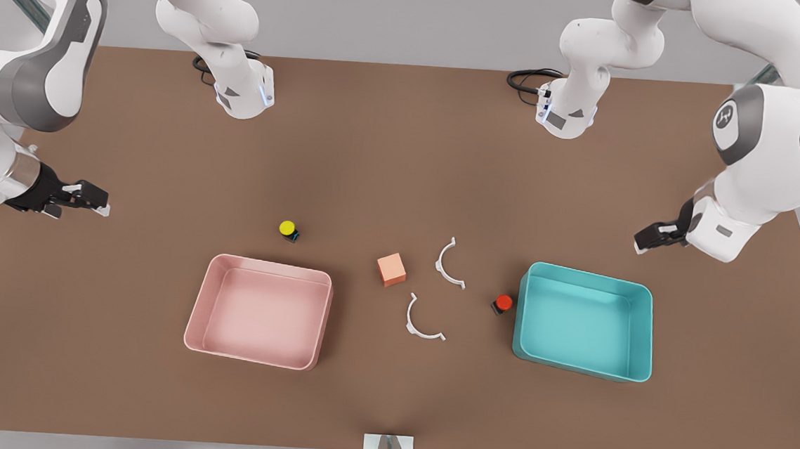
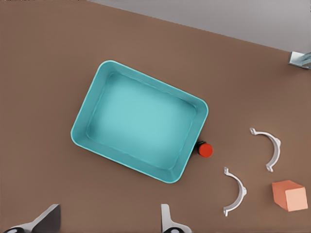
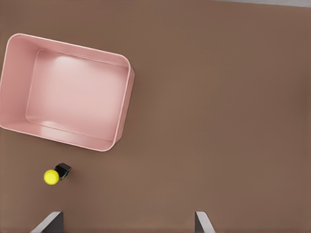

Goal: Place the red button in the blue storage box with the left arm, and place the yellow button in the pink storage box with the right arm

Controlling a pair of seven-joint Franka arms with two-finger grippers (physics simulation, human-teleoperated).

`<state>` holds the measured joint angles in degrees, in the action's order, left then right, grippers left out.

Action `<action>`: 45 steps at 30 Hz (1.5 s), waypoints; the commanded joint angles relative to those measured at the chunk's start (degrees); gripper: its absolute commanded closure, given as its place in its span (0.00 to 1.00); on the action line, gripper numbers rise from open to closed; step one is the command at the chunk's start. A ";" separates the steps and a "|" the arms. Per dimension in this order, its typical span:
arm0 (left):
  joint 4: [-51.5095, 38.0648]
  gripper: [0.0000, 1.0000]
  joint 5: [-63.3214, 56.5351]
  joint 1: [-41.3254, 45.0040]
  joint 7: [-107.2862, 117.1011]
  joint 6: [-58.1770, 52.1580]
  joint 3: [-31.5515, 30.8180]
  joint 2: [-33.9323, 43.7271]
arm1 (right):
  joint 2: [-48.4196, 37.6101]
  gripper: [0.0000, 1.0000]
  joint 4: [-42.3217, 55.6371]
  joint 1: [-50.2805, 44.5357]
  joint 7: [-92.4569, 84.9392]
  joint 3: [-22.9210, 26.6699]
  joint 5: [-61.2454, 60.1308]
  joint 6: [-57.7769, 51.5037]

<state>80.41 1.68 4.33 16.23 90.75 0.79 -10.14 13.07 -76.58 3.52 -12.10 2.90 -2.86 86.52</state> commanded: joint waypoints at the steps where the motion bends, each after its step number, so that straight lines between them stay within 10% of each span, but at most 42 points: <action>1: -0.08 0.00 -0.19 0.06 -14.12 0.92 0.00 -0.32 | -0.07 0.00 0.03 -0.36 -1.27 0.00 -0.04 0.14; 6: -0.08 0.00 -0.10 16.84 65.36 13.21 0.00 -9.28 | -0.24 0.00 -3.74 -1.06 -1.00 -2.81 -0.83 3.38; 10: 5.02 0.00 2.18 20.46 97.93 30.97 0.09 -15.70 | -1.47 0.00 -15.08 -1.06 16.31 -15.20 -0.13 11.56; 14: 11.96 0.00 2.18 18.96 99.52 40.03 0.35 -17.90 | -1.03 0.00 -26.86 -1.15 32.48 -25.39 5.76 26.33; 35: 14.69 0.00 1.92 17.56 98.29 41.79 0.35 -30.47 | 5.82 0.00 -44.53 -1.24 36.88 -31.37 5.76 52.70; 36: 14.60 0.02 1.92 17.56 98.29 41.88 0.35 -30.56 | 5.82 0.00 -44.53 -1.24 36.88 -31.37 5.85 52.70; 38: 14.43 0.40 1.75 17.56 98.29 41.97 0.35 -30.91 | 5.21 0.00 -45.94 -1.15 36.97 -32.25 5.76 52.35; 45: 14.34 0.53 0.60 18.08 98.29 41.97 0.35 -30.91 | 4.94 0.00 -50.68 -1.06 37.41 -32.87 5.85 53.40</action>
<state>94.76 3.06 22.25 104.07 132.51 1.17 -41.10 18.03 -127.02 2.49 19.76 -29.94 3.02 138.39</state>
